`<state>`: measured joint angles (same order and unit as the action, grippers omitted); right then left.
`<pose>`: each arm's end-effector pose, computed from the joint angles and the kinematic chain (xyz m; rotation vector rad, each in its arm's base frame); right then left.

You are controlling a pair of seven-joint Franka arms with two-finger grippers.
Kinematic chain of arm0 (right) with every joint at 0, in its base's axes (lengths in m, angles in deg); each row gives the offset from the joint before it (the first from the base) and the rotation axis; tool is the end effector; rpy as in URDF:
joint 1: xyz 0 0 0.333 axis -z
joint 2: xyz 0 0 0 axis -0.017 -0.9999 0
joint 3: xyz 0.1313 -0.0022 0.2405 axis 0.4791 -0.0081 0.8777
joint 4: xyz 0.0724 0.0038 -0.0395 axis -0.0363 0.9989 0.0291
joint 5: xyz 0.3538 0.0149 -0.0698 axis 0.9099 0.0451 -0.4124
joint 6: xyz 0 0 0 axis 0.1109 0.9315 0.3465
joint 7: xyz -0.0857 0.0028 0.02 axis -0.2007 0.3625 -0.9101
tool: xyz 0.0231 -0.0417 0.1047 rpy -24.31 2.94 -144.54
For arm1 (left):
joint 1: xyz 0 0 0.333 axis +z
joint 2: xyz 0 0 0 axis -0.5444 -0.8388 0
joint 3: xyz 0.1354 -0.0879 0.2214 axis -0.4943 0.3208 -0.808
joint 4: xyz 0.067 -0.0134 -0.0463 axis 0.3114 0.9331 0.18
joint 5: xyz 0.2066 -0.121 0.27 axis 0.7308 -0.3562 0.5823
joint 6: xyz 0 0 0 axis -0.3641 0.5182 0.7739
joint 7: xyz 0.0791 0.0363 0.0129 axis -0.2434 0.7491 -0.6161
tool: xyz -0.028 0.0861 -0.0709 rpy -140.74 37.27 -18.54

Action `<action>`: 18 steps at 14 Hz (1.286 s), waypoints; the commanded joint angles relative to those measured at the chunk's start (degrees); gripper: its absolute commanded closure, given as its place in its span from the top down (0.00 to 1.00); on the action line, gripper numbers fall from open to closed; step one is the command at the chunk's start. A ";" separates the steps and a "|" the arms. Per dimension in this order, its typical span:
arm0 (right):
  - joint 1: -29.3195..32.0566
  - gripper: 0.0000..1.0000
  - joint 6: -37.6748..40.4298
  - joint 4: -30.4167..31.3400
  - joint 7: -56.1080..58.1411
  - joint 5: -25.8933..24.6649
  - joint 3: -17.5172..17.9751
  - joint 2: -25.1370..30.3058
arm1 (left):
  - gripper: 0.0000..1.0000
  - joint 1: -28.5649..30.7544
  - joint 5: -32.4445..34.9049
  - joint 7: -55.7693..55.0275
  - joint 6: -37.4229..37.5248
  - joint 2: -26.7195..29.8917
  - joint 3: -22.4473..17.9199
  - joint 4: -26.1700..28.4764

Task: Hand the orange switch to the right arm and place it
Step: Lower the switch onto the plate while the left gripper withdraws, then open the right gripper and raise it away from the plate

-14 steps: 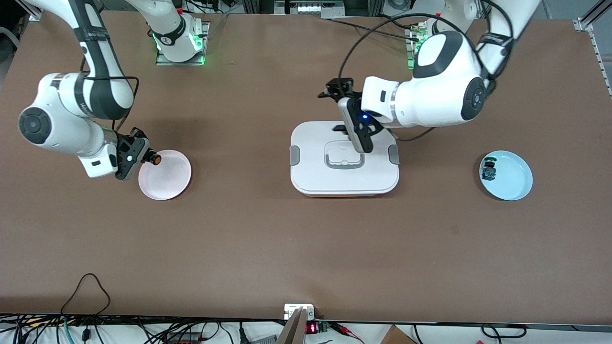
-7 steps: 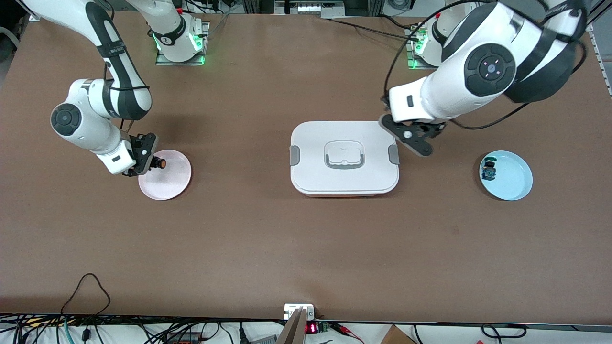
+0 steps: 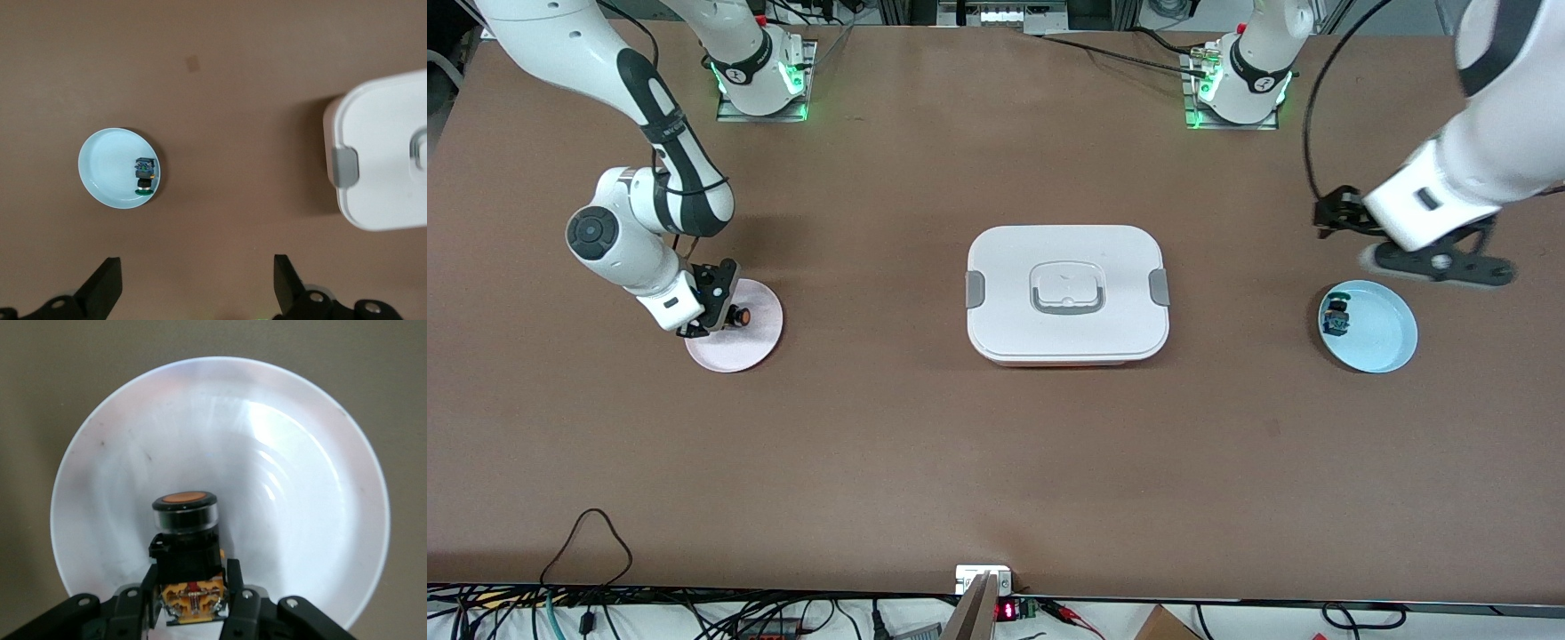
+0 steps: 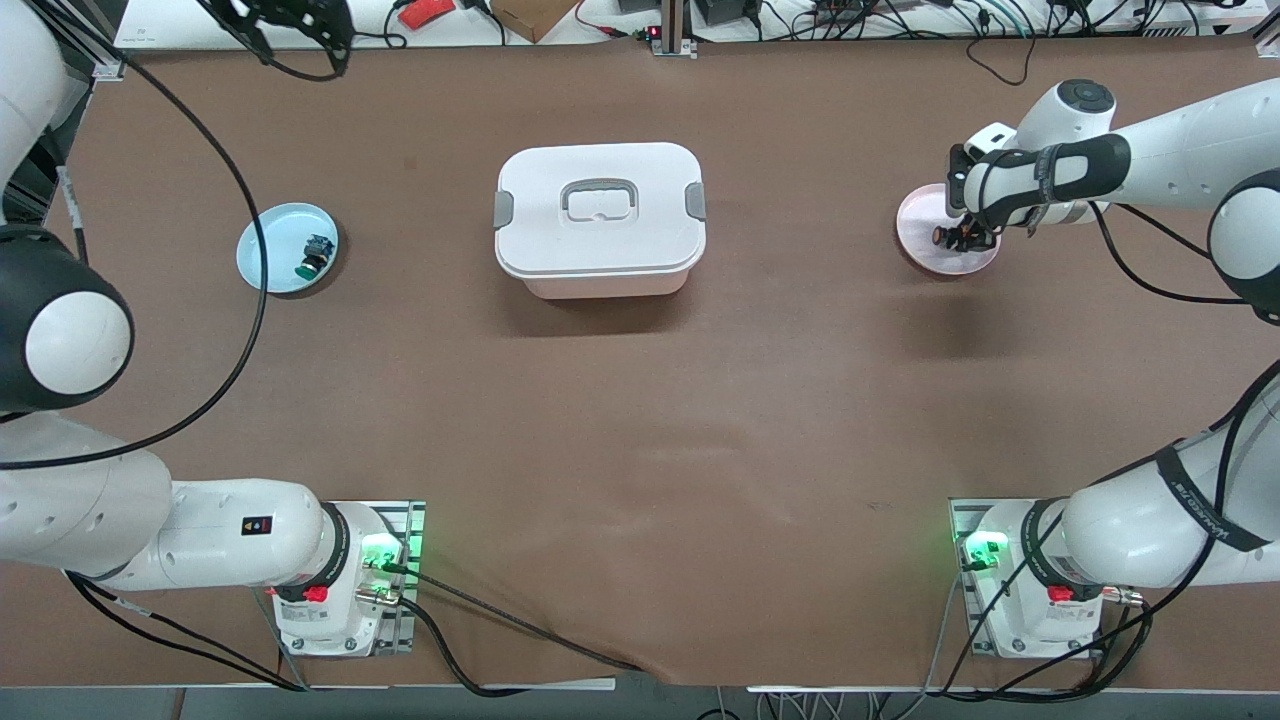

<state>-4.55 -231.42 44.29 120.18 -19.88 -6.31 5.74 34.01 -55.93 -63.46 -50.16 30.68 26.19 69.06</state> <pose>0.5050 0.0051 0.1639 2.3897 2.0128 -0.0025 0.5343 -0.0588 0.5356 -3.0779 0.1320 0.1721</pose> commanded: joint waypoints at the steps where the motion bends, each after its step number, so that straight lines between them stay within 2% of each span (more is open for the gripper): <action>1: -0.73 0.46 -1.47 0.71 -0.53 -0.39 -0.07 -0.31 | 1.00 -5.51 -5.02 -4.82 -7.66 6.81 -8.58 8.94; 2: -0.73 0.99 -0.94 0.71 -1.23 -0.12 -0.07 -0.05 | 1.00 -5.51 -4.85 -4.03 -8.65 7.09 -8.59 9.57; 4: -0.47 1.00 1.95 0.36 -1.77 0.23 -0.07 1.87 | 1.00 -5.59 -1.97 -2.62 -7.97 6.66 -8.50 9.75; 8: -0.56 1.00 9.24 -2.97 -4.14 0.23 -0.07 7.93 | 1.00 -5.16 -1.69 -2.88 -5.23 5.16 -8.41 7.82; 12: -0.47 1.00 26.27 -14.99 -8.16 0.23 -0.15 12.25 | 1.00 -5.07 -1.77 -3.06 -4.97 5.25 -8.24 7.91; 15: -0.64 1.00 40.15 -24.04 -23.15 -0.38 -0.16 15.32 | 1.00 -5.24 -1.77 -3.06 -5.06 5.16 -8.24 7.82; 18: -2.13 1.00 50.02 -29.25 -44.24 -0.03 0.02 17.26 | 1.00 -5.16 -1.77 -3.23 -5.06 5.16 -8.24 7.82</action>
<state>-5.22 -186.50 18.13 88.16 -19.81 -6.32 22.64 29.59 -58.90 -65.80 -55.79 35.73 18.43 77.14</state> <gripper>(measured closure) 0.000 0.000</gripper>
